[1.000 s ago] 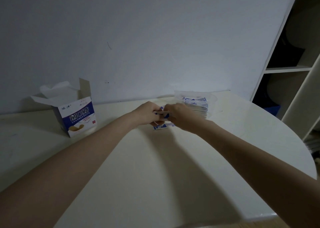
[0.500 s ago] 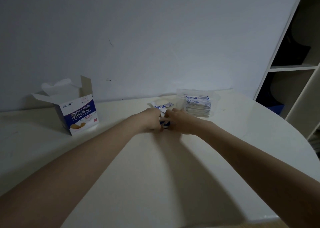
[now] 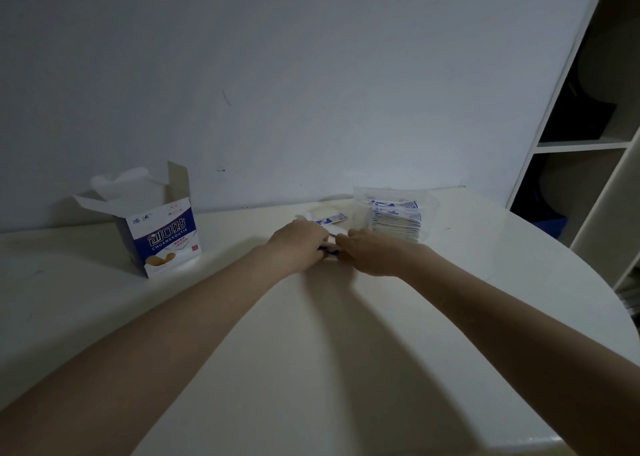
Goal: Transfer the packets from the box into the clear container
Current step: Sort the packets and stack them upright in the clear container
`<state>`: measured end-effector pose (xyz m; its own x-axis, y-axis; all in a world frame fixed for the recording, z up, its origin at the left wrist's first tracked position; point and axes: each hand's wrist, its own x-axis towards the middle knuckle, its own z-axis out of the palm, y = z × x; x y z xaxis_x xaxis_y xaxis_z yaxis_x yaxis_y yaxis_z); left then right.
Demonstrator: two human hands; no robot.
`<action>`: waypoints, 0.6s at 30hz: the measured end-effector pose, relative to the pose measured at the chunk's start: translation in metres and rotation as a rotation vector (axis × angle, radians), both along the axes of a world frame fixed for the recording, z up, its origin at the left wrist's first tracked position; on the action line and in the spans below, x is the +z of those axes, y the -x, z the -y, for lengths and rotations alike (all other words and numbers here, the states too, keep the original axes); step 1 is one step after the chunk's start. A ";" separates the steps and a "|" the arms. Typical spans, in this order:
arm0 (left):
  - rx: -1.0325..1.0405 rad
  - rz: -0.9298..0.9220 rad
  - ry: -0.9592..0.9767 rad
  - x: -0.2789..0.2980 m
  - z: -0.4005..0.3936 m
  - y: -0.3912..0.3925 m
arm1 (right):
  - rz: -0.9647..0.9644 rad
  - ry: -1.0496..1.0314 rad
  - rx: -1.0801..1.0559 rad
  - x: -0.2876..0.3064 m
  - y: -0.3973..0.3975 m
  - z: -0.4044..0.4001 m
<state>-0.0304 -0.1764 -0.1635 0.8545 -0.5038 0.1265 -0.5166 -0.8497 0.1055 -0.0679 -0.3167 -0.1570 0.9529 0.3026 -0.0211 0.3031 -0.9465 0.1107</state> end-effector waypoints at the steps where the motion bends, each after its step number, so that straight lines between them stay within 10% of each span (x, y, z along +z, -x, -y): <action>1: 0.005 -0.011 -0.006 -0.001 -0.001 0.000 | -0.023 -0.013 -0.019 0.000 0.001 0.002; 12: 0.109 -0.400 0.611 -0.002 -0.019 -0.003 | -0.070 -0.367 -0.123 0.007 0.006 0.018; 18: 0.089 -0.004 0.333 -0.011 -0.003 0.004 | 0.103 -0.274 -0.031 0.001 0.009 0.016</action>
